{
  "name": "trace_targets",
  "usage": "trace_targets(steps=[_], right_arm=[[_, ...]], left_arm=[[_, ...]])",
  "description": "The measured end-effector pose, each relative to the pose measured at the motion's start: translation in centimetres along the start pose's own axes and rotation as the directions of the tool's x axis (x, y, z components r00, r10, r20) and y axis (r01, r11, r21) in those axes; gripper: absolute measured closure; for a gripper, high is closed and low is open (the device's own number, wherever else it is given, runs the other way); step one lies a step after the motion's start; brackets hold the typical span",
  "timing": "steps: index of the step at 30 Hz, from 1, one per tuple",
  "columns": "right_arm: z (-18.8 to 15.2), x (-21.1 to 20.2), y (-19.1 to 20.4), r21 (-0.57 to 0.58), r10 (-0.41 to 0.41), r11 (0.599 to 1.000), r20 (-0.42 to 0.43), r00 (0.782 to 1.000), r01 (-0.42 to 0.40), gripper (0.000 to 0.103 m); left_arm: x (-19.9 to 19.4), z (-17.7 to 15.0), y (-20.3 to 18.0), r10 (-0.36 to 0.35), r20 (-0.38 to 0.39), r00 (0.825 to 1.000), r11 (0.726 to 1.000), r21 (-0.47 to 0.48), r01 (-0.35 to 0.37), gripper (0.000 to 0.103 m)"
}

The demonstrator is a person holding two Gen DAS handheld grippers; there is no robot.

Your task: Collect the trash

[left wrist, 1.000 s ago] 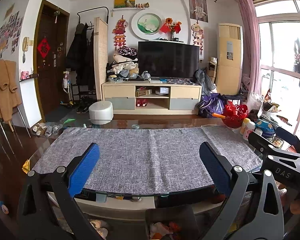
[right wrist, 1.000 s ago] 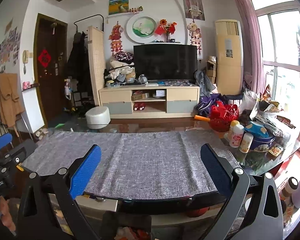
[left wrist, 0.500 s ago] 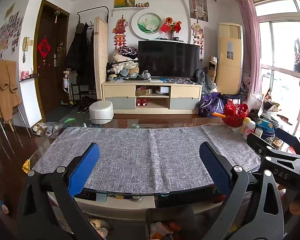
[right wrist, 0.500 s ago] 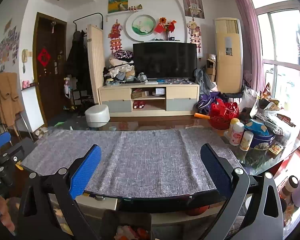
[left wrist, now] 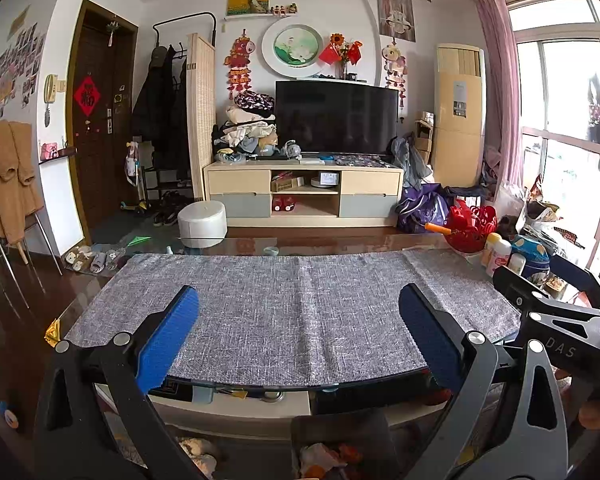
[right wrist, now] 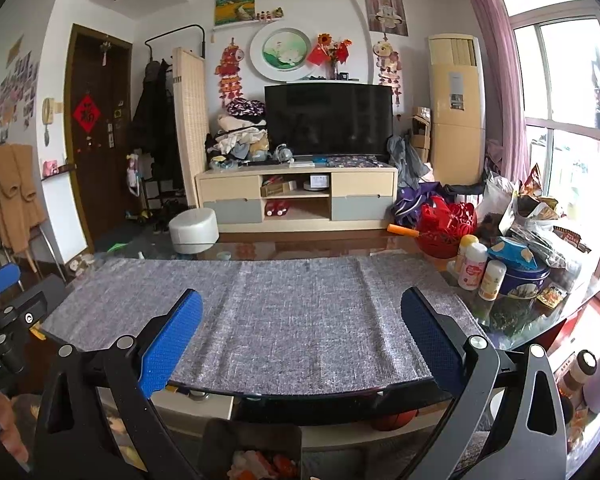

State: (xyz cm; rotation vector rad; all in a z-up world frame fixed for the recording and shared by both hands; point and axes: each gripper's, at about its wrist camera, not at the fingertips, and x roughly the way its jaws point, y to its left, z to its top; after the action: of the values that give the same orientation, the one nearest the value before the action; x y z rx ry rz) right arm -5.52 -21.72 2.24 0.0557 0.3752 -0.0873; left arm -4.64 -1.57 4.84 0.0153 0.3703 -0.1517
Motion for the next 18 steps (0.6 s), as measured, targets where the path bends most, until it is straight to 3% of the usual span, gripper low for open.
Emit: trace_targets(steps=[13, 18], right_arm=[[-0.18, 0.24, -0.06, -0.005, 0.001, 1.0, 0.0, 1.0, -0.001, 0.003], [-0.11, 0.38, -0.05, -0.011, -0.003, 1.0, 0.002, 1.0, 0.003, 0.003]], left_arm=[[0.16, -0.12, 0.38, 0.001, -0.005, 1.0, 1.0, 0.003, -0.001, 0.008], [0.63, -0.08, 0.49, 0.035, -0.022, 0.999, 0.999, 0.013, -0.035, 0.008]])
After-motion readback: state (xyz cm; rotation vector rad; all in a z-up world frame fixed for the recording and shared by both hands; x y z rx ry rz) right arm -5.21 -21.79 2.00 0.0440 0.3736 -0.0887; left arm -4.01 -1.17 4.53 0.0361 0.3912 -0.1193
